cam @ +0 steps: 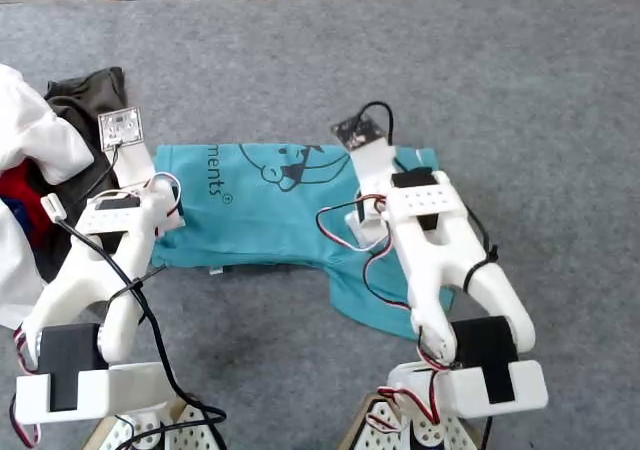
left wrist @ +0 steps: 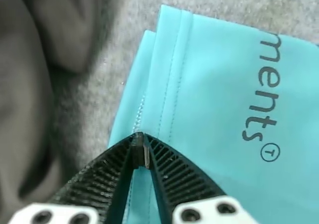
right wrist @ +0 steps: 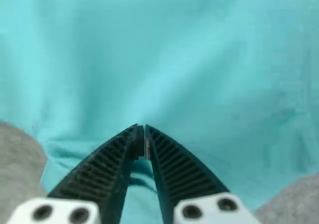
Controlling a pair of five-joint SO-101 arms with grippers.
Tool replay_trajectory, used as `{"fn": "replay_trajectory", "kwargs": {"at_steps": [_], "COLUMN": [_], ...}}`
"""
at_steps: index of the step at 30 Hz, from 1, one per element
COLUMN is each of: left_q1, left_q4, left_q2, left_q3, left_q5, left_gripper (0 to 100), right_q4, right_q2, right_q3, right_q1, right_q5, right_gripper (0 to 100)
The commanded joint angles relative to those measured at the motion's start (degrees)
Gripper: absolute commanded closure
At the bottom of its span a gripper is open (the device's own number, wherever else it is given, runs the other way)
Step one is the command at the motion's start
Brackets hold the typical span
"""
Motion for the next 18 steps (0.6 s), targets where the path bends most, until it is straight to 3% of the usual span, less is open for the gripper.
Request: {"fn": "replay_trajectory", "kwargs": {"at_steps": [1,10,18], "left_q1": [0.4,0.4,0.4], "left_q4": [-0.9,-0.9,-0.9], "left_q2": [-1.9,-1.9,-1.9], "left_q3": [-2.8,-2.8,-2.8], "left_q5": [-0.2,-0.2,-0.2], "left_gripper": [97,97,97], "right_q4": [5.5,14.6,10.1], "right_q2": [-1.5,-9.1,-10.3], "right_q3": [-1.9,-1.5,10.2], "right_q1": [-0.4,-0.7,-7.1], "right_q5": [-0.1,0.1,0.1], "right_gripper": [98.4,98.5,98.5]}}
